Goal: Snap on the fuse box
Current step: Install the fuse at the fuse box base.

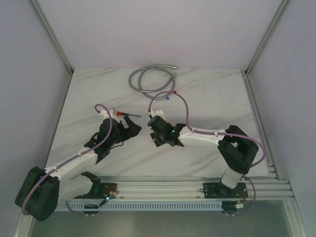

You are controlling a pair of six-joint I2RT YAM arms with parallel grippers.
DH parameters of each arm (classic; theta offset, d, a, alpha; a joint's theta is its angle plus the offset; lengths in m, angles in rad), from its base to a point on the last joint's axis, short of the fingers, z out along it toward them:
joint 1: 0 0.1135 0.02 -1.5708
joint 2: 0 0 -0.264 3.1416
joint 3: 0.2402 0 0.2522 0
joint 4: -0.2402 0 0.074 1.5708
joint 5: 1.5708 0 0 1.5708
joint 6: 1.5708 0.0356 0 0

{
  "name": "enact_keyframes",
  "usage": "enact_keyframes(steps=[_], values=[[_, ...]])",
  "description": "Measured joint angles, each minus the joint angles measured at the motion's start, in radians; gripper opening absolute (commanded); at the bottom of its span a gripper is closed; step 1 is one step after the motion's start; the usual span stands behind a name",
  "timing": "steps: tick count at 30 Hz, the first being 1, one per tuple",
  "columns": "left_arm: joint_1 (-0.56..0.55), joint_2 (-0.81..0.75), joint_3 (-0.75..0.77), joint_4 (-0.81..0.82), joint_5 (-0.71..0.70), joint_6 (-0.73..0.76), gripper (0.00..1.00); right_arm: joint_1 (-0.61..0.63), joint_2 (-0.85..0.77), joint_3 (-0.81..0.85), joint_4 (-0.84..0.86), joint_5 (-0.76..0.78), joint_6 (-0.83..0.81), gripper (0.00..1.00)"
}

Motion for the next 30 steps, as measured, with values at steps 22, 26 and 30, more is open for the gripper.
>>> enact_keyframes(steps=[22, 26, 30], values=[[0.000, 0.000, 0.000, 0.000, 0.000, 0.000, 1.00, 0.002, 0.027, 0.032, -0.010, -0.066, -0.033, 0.26], [0.000, 0.000, 0.000, 0.000, 0.000, 0.000, 1.00, 0.002, 0.038, 0.034, -0.011, -0.078, -0.037, 0.26], [0.000, 0.000, 0.000, 0.000, 0.000, 0.000, 1.00, 0.003, 0.040, 0.038, -0.017, -0.072, -0.036, 0.27]])
